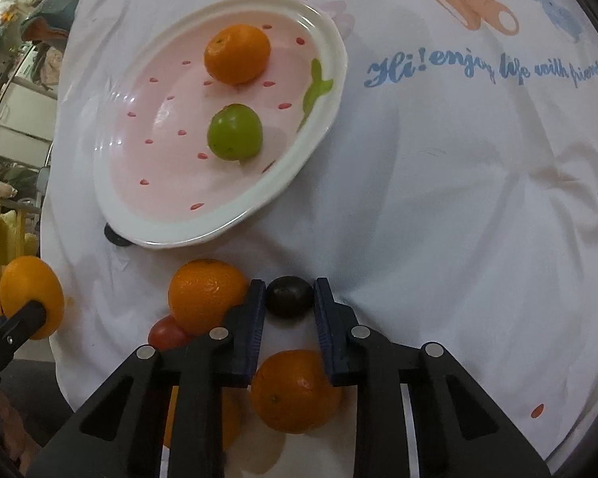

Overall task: Organize fruits
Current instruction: 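Lift the large orange with the left gripper while the right gripper grasps a dark grape, then lower the orange and grape onto the pink plate and open both grippers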

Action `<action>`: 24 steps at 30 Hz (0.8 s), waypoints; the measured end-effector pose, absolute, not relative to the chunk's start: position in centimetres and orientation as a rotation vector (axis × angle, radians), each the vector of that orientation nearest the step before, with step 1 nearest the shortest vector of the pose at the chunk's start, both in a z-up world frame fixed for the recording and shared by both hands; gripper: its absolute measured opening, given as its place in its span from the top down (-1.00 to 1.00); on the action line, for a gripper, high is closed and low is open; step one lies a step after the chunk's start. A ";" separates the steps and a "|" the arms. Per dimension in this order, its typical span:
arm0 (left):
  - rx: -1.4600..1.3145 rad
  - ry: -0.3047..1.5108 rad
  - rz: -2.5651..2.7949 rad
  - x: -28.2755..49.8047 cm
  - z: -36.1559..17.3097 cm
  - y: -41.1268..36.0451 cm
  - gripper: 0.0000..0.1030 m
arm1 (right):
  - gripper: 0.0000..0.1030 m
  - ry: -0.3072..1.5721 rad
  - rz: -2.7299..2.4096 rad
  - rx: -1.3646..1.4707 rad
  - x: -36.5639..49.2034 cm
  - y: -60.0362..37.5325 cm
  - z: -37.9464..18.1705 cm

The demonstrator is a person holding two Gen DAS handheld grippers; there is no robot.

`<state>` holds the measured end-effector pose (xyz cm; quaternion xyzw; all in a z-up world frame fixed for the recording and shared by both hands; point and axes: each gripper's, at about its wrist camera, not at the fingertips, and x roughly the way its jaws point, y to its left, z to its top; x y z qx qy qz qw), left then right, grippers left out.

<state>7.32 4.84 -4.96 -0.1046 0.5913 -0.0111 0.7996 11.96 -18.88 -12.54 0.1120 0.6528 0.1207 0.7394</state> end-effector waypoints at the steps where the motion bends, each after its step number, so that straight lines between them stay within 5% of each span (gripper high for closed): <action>1: -0.227 1.270 -0.021 7.4 -5.0 4.8 -0.03 | 0.51 1.428 0.267 0.265 12.0 -19.2 -12.5; 24: -0.197 1.193 -0.075 11.2 0.3 3.5 -0.02 | 0.51 1.151 0.328 0.384 13.4 -24.9 -1.2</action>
